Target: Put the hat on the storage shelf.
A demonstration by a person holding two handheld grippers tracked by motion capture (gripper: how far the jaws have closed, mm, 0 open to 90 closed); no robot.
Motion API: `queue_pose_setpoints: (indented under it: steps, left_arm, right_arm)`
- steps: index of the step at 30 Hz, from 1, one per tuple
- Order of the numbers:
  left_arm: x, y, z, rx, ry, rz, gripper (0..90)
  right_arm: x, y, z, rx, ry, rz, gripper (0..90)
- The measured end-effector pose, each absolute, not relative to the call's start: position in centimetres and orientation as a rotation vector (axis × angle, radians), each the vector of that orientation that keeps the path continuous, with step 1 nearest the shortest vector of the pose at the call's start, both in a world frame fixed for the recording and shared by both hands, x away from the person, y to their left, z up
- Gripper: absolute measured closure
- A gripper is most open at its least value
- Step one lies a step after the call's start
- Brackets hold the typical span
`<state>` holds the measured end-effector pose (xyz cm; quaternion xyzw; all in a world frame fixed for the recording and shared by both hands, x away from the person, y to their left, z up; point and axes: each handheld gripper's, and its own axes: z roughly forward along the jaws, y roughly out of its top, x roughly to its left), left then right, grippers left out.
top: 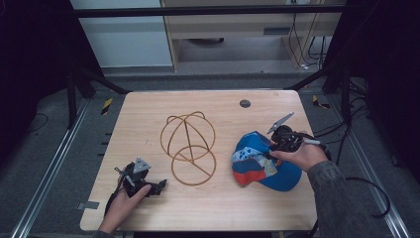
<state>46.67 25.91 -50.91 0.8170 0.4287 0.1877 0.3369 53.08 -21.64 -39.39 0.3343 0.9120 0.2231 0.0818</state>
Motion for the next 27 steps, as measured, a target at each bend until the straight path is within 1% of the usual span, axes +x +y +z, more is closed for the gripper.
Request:
queue_pose_setpoints:
  steps: [5, 8, 10, 13, 19, 27]
  left_arm:
    - [46.7, 25.9, -50.9, 2.129, 1.118, 0.49, 0.0]
    - [46.7, 25.9, -50.9, 2.128, 1.119, 0.49, 0.0]
    - [46.7, 25.9, -50.9, 2.128, 1.119, 0.49, 0.0]
    - [46.7, 25.9, -50.9, 2.13, 1.118, 0.49, 0.0]
    - [46.7, 25.9, -50.9, 2.129, 1.119, 0.49, 0.0]
    - [46.7, 25.9, -50.9, 2.132, 1.12, 0.49, 0.0]
  right_arm:
    - [53.3, -21.5, -40.0, 1.005, 2.752, 0.642, 64.2]
    - [53.5, -21.5, -40.5, 1.014, 2.758, 0.631, 73.6]
    - [53.6, -21.5, -40.6, 1.002, 2.767, 0.623, 81.7]
    - [53.6, -21.3, -40.5, 0.988, 2.777, 0.632, 88.8]
    - [53.3, -21.4, -40.1, 0.978, 2.783, 0.616, 90.0]
    - [52.7, -21.2, -37.6, 0.936, 2.776, 0.645, 90.0]
